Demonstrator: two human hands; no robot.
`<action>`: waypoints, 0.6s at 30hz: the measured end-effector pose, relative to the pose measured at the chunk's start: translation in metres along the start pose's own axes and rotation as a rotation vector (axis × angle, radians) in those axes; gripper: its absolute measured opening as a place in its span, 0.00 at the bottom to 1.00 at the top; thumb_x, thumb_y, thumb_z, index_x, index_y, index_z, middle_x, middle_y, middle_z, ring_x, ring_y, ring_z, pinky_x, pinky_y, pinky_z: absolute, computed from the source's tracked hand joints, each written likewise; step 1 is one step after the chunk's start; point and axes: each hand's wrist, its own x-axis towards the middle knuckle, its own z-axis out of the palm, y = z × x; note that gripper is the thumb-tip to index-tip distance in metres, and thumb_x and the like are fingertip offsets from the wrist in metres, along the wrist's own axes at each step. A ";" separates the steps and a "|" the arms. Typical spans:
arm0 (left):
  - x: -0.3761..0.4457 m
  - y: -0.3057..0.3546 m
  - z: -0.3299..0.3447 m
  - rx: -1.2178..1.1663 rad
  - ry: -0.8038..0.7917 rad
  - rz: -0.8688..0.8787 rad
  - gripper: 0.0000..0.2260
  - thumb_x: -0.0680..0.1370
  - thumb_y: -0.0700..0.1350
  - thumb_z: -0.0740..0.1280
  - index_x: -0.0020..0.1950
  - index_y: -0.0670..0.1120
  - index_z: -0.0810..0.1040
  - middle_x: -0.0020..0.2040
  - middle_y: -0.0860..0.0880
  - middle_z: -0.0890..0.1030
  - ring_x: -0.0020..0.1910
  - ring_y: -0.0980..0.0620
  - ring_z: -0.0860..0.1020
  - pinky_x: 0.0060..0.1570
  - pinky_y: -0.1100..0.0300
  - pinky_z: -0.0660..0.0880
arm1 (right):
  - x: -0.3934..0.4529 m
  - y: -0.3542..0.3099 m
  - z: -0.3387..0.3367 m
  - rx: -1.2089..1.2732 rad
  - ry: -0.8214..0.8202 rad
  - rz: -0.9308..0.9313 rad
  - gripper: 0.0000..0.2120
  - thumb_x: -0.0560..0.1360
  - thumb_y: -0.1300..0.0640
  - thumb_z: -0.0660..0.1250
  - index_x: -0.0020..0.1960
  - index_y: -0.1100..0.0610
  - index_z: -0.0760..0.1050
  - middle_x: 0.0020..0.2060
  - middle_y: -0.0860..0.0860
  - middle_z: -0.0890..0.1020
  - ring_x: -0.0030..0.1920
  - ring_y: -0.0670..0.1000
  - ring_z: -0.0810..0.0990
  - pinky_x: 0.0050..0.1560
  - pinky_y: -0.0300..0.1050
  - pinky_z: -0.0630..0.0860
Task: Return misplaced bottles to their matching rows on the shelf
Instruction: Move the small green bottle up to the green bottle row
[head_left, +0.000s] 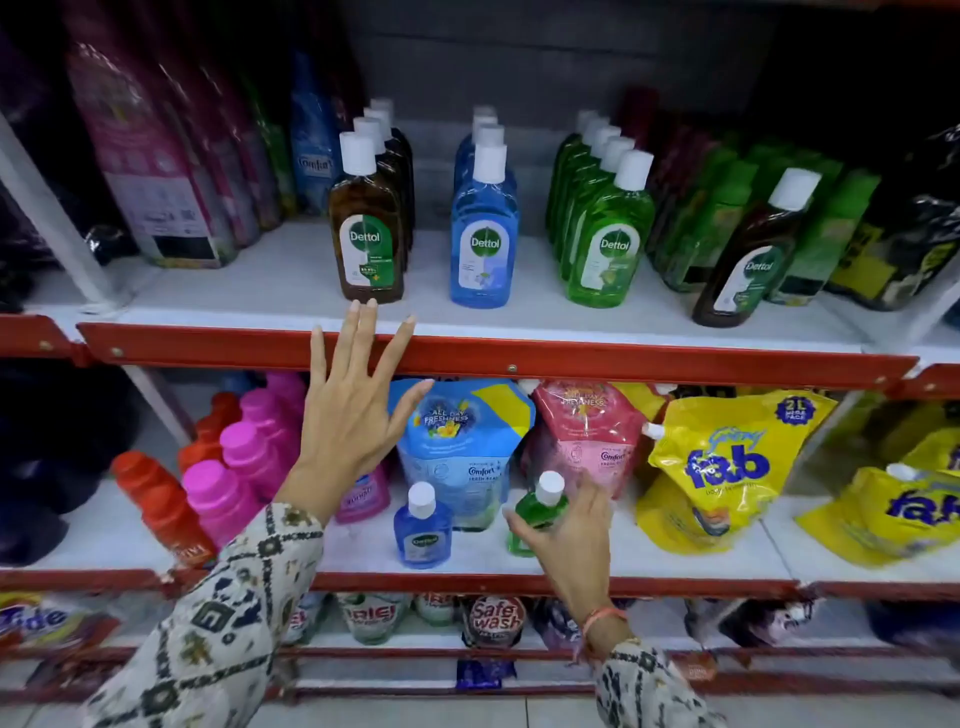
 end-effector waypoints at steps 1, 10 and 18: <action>-0.008 0.002 0.002 0.002 -0.027 -0.014 0.29 0.80 0.63 0.48 0.79 0.52 0.53 0.79 0.39 0.55 0.79 0.42 0.51 0.76 0.37 0.49 | -0.010 0.006 0.008 0.023 -0.039 0.077 0.50 0.64 0.41 0.79 0.73 0.66 0.61 0.64 0.62 0.72 0.67 0.63 0.70 0.65 0.56 0.70; -0.128 0.010 0.029 -0.011 -0.225 -0.036 0.29 0.80 0.62 0.49 0.78 0.52 0.55 0.78 0.39 0.60 0.78 0.42 0.55 0.76 0.38 0.50 | -0.139 0.067 0.041 0.072 -0.119 0.468 0.34 0.65 0.49 0.80 0.62 0.64 0.71 0.55 0.62 0.80 0.57 0.63 0.80 0.53 0.55 0.76; -0.163 0.018 0.032 -0.043 -0.316 -0.067 0.29 0.80 0.62 0.50 0.78 0.51 0.57 0.77 0.38 0.62 0.77 0.41 0.57 0.75 0.37 0.51 | -0.165 0.066 0.005 0.054 -0.178 0.305 0.35 0.60 0.42 0.81 0.61 0.57 0.77 0.51 0.53 0.84 0.48 0.54 0.82 0.47 0.46 0.77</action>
